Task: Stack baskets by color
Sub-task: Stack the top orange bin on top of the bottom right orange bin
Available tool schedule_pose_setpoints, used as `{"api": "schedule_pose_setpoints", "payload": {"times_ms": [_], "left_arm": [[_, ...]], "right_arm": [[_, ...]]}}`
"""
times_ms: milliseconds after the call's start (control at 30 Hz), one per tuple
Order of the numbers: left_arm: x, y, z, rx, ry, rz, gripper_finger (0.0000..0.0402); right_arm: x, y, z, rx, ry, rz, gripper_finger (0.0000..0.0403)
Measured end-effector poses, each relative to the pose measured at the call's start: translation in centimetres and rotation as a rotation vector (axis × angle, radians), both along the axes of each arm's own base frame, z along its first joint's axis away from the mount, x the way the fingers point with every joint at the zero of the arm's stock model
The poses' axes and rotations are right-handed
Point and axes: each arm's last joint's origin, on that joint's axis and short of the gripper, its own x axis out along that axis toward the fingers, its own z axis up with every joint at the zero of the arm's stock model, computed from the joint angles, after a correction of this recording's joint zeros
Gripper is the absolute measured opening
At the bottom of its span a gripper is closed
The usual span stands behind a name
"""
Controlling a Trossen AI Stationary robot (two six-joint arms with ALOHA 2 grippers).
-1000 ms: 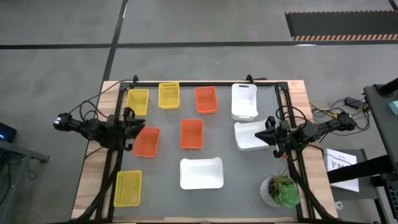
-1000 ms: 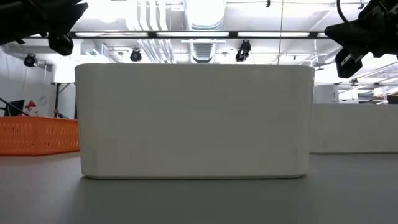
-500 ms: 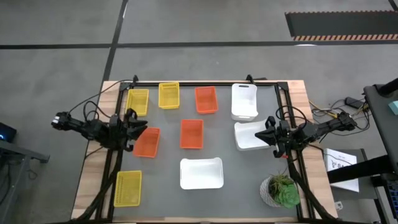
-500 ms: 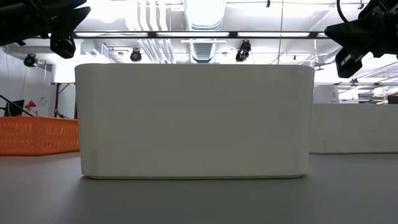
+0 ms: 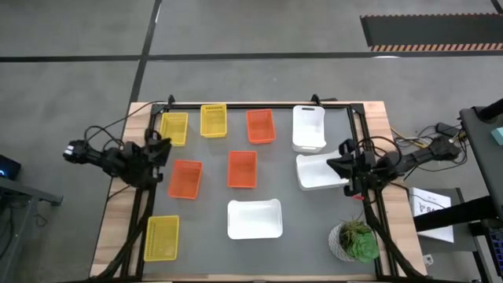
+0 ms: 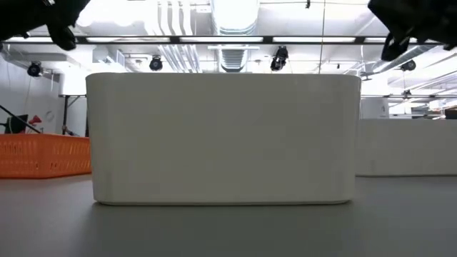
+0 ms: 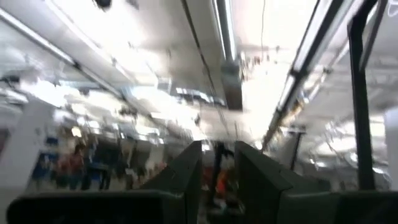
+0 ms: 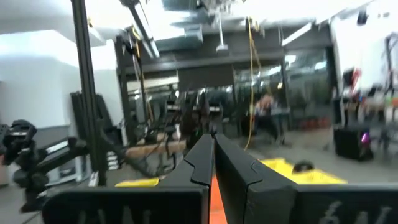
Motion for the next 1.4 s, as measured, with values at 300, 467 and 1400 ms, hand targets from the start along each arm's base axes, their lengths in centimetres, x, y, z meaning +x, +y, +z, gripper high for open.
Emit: {"api": "schedule_pose_setpoints", "payload": {"times_ms": [300,467,1400], "left_arm": [[0.1,0.0,0.2,0.029,-0.016,0.028,0.0079],[0.4,-0.2,0.1,-0.012,-0.009,-0.012,0.0079],[0.5,-0.2,0.1,-0.051,-0.025,-0.056,0.0079]], "right_arm": [[5.2,1.4,1.6,-0.118,0.131,-0.045,0.0009],[9.3,1.5,3.4,-0.167,0.313,-0.091,0.0009],[22.9,-13.4,5.8,-0.073,0.862,-0.164,0.0009]]}}
